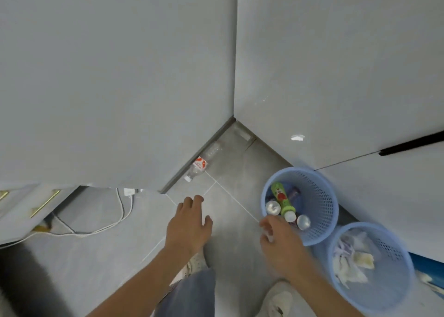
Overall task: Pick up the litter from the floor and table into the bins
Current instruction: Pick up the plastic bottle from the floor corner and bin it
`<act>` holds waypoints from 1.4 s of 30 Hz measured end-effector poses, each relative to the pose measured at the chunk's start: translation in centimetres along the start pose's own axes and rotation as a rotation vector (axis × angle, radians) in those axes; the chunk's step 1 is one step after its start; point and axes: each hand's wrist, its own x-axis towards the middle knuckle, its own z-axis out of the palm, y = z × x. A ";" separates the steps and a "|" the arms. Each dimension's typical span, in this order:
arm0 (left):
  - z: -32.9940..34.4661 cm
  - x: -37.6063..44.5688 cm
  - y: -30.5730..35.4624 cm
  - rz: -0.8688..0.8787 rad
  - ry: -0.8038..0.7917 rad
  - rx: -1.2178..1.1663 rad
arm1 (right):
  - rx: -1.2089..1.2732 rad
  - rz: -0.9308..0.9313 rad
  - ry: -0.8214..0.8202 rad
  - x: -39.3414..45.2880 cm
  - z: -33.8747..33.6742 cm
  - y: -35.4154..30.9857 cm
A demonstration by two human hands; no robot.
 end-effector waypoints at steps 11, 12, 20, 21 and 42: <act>0.3 16.6 -4.3 0.078 -0.012 -0.002 | -0.188 -0.028 0.071 20.3 3.2 -4.7; 1.1 17.8 -4.5 0.079 -0.015 -0.004 | -0.214 -0.034 0.065 22.1 3.3 -4.6; 9.4 27.3 -6.3 0.177 -0.040 0.089 | -0.312 -0.103 0.142 35.4 4.9 -2.6; 10.2 28.3 -6.6 0.187 -0.034 0.126 | -0.331 -0.114 0.137 37.0 5.2 -2.6; 15.0 29.1 -7.7 0.062 0.001 0.054 | 0.031 0.146 0.274 40.4 9.8 0.6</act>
